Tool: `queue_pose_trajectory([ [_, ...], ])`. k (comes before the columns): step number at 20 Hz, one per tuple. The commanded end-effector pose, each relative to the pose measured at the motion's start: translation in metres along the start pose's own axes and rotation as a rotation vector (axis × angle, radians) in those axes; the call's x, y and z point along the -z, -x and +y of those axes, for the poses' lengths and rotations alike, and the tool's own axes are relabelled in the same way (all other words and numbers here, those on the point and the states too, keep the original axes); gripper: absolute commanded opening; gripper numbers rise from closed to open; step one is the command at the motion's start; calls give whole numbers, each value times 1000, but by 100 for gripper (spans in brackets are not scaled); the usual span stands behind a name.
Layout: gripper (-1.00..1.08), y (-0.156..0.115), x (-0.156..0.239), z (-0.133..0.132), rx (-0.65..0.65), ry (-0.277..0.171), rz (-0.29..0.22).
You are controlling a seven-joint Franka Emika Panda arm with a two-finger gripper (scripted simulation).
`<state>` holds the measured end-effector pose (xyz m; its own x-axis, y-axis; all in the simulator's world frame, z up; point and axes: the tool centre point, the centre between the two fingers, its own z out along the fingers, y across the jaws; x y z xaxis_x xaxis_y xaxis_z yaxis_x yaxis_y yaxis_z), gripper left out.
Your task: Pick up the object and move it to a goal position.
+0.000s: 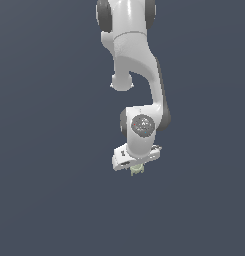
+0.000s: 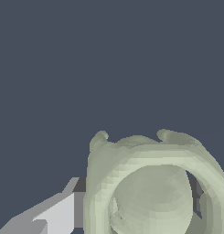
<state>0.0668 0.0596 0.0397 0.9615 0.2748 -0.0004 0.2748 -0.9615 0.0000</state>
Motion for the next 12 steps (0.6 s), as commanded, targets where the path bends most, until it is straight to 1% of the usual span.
queue_pose_trajectory([
  [1, -100, 0, 0, 0, 0, 0, 0],
  [7, -100, 0, 1, 0, 0, 0, 0],
  [12, -100, 0, 17, 5, 0, 0, 0],
])
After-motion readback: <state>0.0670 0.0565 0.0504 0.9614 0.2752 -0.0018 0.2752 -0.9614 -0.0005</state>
